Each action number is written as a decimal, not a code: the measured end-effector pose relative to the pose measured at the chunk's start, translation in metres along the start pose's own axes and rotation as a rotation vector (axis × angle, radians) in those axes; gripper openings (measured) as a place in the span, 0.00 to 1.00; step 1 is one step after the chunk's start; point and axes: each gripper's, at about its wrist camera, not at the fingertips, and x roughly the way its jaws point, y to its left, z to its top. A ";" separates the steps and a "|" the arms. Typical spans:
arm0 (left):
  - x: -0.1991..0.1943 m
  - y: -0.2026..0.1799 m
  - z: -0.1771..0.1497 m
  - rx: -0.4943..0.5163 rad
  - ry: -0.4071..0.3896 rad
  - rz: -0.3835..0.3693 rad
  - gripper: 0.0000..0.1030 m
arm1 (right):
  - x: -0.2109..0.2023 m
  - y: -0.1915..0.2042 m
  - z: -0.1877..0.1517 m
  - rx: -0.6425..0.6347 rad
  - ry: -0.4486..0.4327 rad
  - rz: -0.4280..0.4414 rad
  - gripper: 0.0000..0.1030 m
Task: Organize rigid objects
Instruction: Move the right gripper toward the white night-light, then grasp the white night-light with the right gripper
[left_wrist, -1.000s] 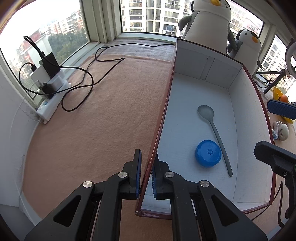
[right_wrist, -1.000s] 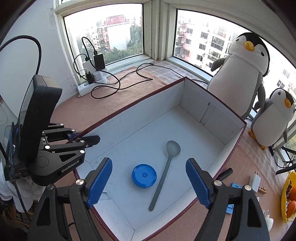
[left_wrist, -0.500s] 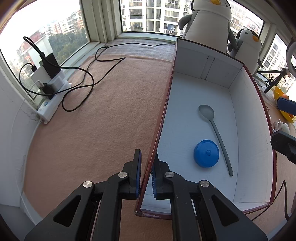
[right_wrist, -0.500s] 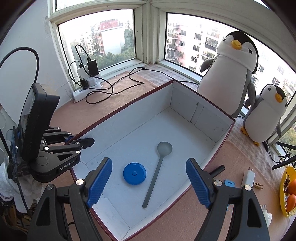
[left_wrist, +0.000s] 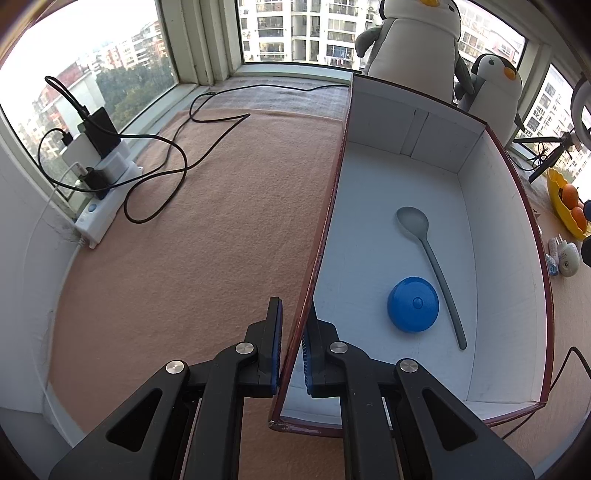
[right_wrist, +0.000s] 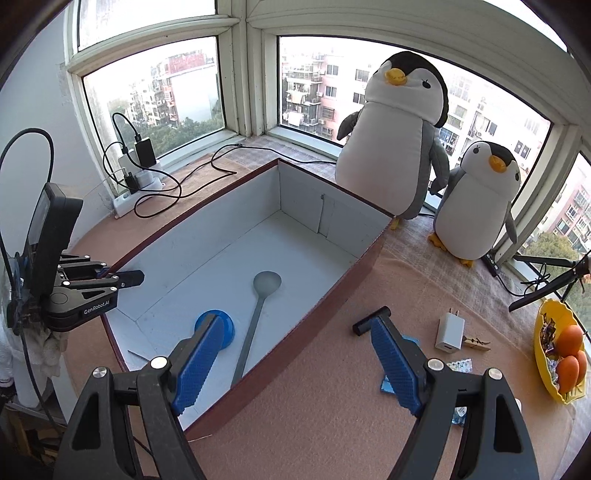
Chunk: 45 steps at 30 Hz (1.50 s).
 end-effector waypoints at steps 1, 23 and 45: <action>0.000 0.000 0.000 0.000 0.001 0.000 0.08 | -0.001 -0.006 -0.003 0.012 0.002 -0.005 0.76; 0.004 -0.002 0.002 -0.016 0.031 -0.013 0.17 | -0.022 -0.152 -0.073 0.290 0.052 -0.194 0.77; 0.004 -0.003 0.004 -0.021 0.044 -0.010 0.17 | 0.059 -0.261 -0.126 0.362 0.308 -0.238 0.76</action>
